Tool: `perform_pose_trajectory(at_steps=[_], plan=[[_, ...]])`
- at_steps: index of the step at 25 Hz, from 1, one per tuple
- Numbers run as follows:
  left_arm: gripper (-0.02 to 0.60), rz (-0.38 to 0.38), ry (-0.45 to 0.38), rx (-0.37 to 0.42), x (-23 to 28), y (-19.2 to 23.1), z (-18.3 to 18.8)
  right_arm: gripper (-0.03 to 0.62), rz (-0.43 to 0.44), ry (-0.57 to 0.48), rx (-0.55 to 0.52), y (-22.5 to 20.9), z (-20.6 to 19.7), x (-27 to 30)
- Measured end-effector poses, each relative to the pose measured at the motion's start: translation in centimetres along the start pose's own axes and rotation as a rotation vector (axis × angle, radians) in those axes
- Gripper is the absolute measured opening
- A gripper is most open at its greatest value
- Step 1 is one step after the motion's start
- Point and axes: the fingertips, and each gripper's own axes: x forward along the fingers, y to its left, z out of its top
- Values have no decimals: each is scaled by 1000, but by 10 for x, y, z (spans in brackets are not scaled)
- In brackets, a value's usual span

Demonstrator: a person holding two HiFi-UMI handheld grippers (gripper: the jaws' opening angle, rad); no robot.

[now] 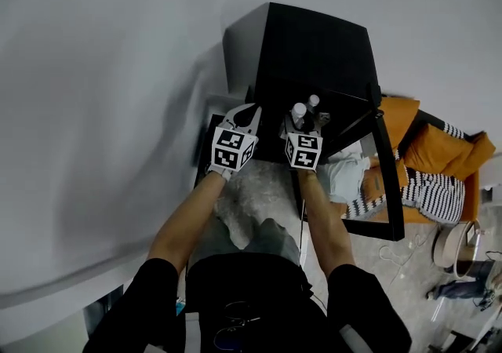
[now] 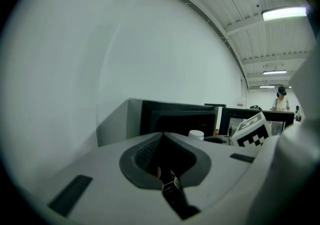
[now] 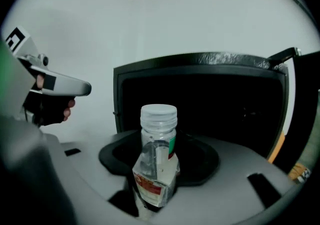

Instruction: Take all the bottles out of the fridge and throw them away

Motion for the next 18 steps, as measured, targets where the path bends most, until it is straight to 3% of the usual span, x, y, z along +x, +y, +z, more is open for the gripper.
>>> perform_pose_trajectory(at_steps=[9,18], plan=[[-2,9,46,-37,-45,-49,54,207,3,21,36,-9,62,-102],[-2,26,36,-51,-65,-88,63,207,28,-20,43,-23,90,-157]])
